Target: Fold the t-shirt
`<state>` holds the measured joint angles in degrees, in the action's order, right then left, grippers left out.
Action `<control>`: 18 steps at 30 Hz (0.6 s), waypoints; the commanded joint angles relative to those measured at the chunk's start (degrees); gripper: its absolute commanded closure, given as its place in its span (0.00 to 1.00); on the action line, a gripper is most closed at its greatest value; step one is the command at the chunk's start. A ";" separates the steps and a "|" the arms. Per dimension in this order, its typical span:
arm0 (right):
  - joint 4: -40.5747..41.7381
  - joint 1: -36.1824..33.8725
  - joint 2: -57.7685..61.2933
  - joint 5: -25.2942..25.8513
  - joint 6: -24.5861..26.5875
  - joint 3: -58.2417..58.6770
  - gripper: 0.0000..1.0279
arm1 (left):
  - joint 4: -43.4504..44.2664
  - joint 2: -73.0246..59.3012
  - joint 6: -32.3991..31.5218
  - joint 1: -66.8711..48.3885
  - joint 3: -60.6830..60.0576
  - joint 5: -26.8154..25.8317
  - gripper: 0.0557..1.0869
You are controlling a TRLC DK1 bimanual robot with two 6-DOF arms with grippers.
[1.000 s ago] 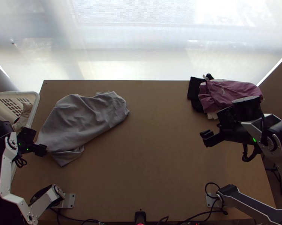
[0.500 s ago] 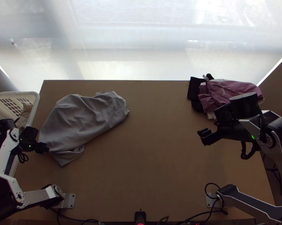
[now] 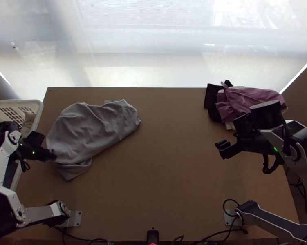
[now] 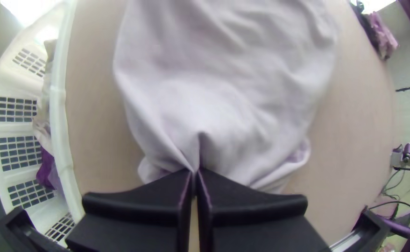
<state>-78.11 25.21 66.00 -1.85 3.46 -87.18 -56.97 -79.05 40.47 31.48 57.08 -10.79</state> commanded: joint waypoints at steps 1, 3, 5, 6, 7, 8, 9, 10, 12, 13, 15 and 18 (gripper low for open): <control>-0.20 -0.43 -0.78 0.18 0.75 3.59 0.05 | -18.35 11.19 -10.76 -16.72 14.55 -8.37 0.96; -0.12 -1.57 -1.05 0.18 1.28 6.93 0.05 | -20.29 13.48 -16.83 -29.29 20.53 -9.43 0.96; -0.12 -2.80 -1.22 0.18 1.63 10.01 0.05 | -20.46 13.48 -24.74 -44.23 27.21 -9.34 0.96; -0.12 -3.50 -1.49 0.18 1.63 10.98 0.05 | -20.11 12.69 -27.64 -50.82 30.55 -9.34 0.95; -0.12 -4.47 -1.75 0.09 1.63 11.77 0.05 | -19.23 11.28 -30.18 -56.53 33.98 -9.43 0.95; -0.12 -4.91 -2.10 0.18 1.63 12.56 0.05 | -18.18 9.52 -33.09 -63.74 37.49 -9.25 0.95; -0.03 -5.70 -2.54 0.18 1.63 13.44 0.05 | -17.65 6.89 -34.93 -69.89 41.36 -9.08 0.95; 0.06 -6.84 -2.72 0.18 1.63 14.32 0.05 | -17.91 3.64 -35.46 -74.02 45.49 -8.99 0.95; 0.06 -9.66 -3.24 0.09 1.63 15.81 0.05 | -17.91 -2.25 -35.72 -82.37 52.87 -8.81 0.95; 0.06 -10.89 -3.68 0.09 1.63 16.51 0.05 | -17.65 -5.15 -35.63 -85.89 55.77 -8.46 0.95; 0.06 -13.35 -4.65 0.18 1.63 18.36 0.05 | -17.12 -10.69 -35.19 -92.13 59.64 -8.46 0.95; 0.23 -17.74 -5.97 0.18 1.63 20.82 0.05 | -13.25 -18.16 -32.82 -98.28 63.24 -8.55 0.95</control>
<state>-78.13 15.25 62.39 -1.76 4.97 -71.83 -74.06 -83.00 8.29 -45.04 106.00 -19.16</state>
